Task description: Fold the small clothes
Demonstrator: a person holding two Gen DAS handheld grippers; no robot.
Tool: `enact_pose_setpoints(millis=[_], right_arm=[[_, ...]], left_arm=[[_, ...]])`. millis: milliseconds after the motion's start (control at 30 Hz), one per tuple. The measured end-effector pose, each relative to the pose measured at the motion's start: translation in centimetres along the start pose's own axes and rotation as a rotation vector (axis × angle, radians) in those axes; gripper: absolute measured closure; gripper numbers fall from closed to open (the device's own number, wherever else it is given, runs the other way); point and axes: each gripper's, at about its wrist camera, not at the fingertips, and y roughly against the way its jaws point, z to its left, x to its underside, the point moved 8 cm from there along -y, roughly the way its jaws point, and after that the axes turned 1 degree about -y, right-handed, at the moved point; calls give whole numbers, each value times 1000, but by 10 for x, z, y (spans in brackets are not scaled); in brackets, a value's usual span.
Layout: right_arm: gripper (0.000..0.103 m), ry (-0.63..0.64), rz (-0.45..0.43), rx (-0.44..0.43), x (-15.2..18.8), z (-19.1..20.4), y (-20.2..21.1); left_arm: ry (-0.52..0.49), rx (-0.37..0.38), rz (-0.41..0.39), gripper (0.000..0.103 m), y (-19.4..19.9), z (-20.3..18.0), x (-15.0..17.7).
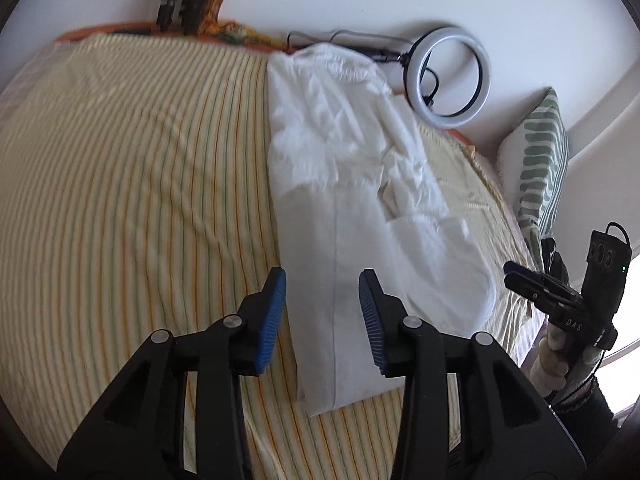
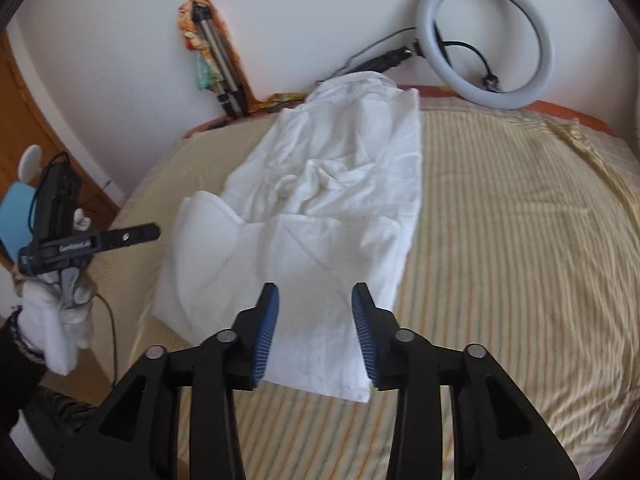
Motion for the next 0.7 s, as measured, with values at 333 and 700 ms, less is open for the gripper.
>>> enact_pose_setpoints(millis=[333, 700], right_arm=[[81, -59, 115, -109, 4, -14, -40], [99, -372, -41, -596, 8, -59, -26]], left_arm=[[-58, 25, 15, 88, -17, -17, 2], [-75, 157, -41, 95, -16, -18, -20]])
